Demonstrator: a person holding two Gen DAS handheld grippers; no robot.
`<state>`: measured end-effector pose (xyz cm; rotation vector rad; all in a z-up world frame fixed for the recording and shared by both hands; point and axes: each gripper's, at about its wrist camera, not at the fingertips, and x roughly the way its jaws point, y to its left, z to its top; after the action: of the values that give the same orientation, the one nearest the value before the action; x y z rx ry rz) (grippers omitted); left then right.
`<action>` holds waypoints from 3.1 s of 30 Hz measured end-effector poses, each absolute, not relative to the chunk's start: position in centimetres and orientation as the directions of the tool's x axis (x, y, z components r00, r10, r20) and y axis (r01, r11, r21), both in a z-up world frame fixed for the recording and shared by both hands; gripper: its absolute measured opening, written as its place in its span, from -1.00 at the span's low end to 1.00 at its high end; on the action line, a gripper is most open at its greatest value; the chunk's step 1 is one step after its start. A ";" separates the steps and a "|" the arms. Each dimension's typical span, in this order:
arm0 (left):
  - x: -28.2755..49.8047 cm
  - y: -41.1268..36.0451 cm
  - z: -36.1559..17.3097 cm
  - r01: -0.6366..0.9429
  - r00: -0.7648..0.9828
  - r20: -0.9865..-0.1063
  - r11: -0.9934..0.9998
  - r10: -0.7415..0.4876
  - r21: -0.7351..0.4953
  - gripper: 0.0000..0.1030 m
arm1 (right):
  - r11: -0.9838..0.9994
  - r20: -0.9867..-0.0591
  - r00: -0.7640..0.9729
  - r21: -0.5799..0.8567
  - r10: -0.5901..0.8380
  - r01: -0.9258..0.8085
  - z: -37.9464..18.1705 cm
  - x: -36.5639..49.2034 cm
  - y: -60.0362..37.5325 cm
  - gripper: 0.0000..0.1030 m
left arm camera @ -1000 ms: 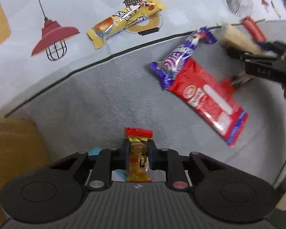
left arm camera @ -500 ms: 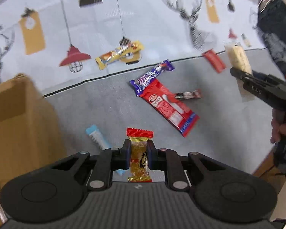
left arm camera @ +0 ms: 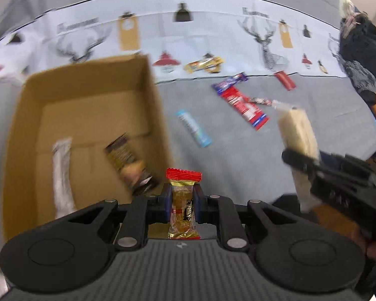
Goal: Organize snacks
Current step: 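Carry the orange candy and cream bread bar toward the box with both tools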
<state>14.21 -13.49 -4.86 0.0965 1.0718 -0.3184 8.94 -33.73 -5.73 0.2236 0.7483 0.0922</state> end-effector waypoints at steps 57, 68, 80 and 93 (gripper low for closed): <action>1.6 -1.4 -2.7 0.130 0.565 -0.790 0.971 -0.238 -0.199 -0.64 | 0.958 -0.671 0.693 0.097 0.263 -0.270 -1.6 -0.9 -18.9 -0.25; 3.3 -0.2 -2.8 0.099 0.570 -0.789 0.972 -0.231 -0.213 -0.64 | 0.963 -0.688 0.684 0.080 0.240 -0.257 -2.1 0.3 -18.7 -0.25; 7.4 1.8 -2.3 0.057 0.589 -0.778 0.971 -0.220 -0.232 -0.64 | 0.961 -0.701 0.671 0.078 0.242 -0.266 -2.2 4.1 -17.2 -0.25; 14.4 2.7 -3.5 0.019 0.583 -0.786 0.971 -0.204 -0.237 -0.64 | 0.954 -0.711 0.651 0.101 0.267 -0.282 -3.3 11.3 -15.0 -0.25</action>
<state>14.41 2.72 -3.53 -0.2124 0.9407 -0.1311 11.31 -15.00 -3.32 -0.0192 0.8037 0.3120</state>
